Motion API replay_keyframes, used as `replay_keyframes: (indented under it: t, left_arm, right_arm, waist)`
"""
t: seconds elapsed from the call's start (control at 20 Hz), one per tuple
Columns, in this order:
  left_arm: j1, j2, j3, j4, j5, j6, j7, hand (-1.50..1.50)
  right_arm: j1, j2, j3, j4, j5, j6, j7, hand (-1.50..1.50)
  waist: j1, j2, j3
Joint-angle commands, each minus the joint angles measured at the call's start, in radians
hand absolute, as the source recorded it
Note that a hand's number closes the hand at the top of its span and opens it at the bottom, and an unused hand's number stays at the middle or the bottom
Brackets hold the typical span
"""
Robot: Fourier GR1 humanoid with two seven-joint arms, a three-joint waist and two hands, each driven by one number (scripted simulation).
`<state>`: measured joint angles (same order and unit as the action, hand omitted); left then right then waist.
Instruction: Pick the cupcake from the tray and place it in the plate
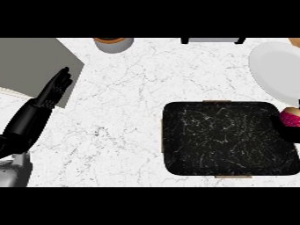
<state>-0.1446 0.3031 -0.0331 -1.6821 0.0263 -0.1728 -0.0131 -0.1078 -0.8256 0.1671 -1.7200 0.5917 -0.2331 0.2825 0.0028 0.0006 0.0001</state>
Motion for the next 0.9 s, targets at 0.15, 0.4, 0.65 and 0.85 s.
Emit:
replay_keyframes:
  t: [0.15, 0.4, 0.65, 0.85]
  left_arm:
    - [-0.038, -0.02, 0.001, -0.009, 0.003, -0.019, 0.038, 0.0]
    - [-0.072, -0.03, 0.013, 0.04, 0.014, -0.034, 0.041, 0.0]
    - [-0.068, -0.062, -0.025, 0.003, -0.044, -0.001, 0.045, 0.0]
    - [-0.083, -0.03, 0.002, -0.008, -0.017, -0.037, 0.054, 0.0]
  right_arm:
    - [-0.202, 0.121, -0.098, 0.345, -0.047, -0.032, -0.189, 1.5]
    - [-0.381, 0.162, -0.158, 0.708, -0.01, -0.125, -0.37, 1.5]
    - [-0.529, 0.14, -0.197, 1.027, 0.045, -0.152, -0.492, 1.5]
    - [-0.576, 0.121, -0.227, 1.212, 0.014, -0.055, -0.539, 1.5]
  waist:
    - [0.011, 0.003, 0.001]
    - [0.026, 0.009, 0.001]
    - [0.04, 0.011, 0.002]
    - [0.048, 0.015, 0.003]
